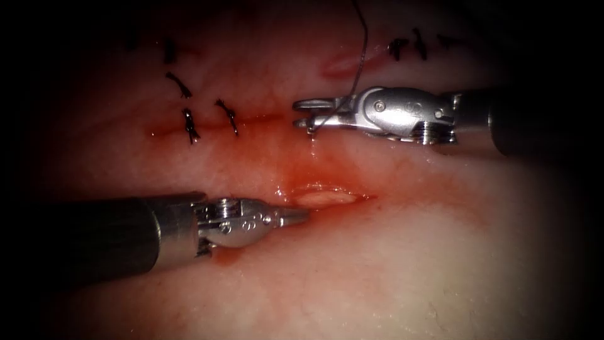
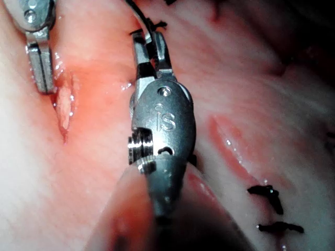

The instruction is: Wound Closure

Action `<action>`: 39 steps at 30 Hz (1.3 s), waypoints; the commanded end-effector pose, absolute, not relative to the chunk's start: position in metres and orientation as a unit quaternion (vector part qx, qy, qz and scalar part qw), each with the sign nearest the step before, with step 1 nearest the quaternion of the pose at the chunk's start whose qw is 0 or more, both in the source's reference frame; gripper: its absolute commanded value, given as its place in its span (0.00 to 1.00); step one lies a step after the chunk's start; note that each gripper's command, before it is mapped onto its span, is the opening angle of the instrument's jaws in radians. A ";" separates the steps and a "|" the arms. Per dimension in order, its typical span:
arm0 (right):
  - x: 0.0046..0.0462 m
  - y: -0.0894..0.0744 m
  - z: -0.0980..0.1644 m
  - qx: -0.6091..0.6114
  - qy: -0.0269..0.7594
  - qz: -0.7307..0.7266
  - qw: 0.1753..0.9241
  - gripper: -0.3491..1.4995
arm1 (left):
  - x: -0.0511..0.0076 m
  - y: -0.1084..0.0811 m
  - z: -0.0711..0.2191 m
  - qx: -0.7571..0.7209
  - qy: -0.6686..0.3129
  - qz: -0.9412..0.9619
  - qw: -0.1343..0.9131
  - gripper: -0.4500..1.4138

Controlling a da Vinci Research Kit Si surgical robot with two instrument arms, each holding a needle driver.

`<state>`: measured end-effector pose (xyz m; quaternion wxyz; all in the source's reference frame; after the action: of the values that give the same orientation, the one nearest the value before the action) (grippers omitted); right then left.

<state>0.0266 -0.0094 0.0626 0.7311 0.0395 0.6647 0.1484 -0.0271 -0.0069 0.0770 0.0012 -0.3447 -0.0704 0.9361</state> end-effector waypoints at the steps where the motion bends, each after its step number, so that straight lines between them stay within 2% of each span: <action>1: 0.0276 -0.009 0.063 0.037 0.667 0.149 0.729 0.00 | -0.0277 -0.007 0.077 -0.345 -0.070 0.936 0.001 0.26; 17: 0.0279 -0.008 0.062 0.030 0.666 0.158 0.729 0.00 | -0.0277 -0.007 0.077 -0.346 -0.071 0.936 0.001 0.25; 26: 0.0282 -0.005 0.064 0.112 0.620 0.299 0.716 0.00 | -0.0274 -0.007 0.076 -0.347 -0.074 0.935 0.000 0.25; 31: 0.0286 -0.004 0.065 0.146 0.584 0.320 0.731 0.00 | -0.0276 -0.007 0.076 -0.348 -0.074 0.935 0.000 0.25; 33: 0.0289 -0.005 0.065 0.180 0.563 0.324 0.738 0.00 | -0.0277 -0.007 0.076 -0.348 -0.075 0.935 0.000 0.25; 34: 0.0290 -0.005 0.066 0.234 0.546 0.342 0.728 0.00 | -0.0278 -0.007 0.075 -0.348 -0.075 0.935 0.001 0.25; 39: 0.0291 -0.005 0.066 0.278 0.535 0.339 0.722 0.00 | -0.0280 -0.008 0.075 -0.348 -0.075 0.935 0.001 0.26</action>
<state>0.0280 -0.0061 0.0662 0.7223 0.2836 0.5336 0.3364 -0.0273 -0.0078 0.0745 0.0008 -0.3475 -0.0760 0.9346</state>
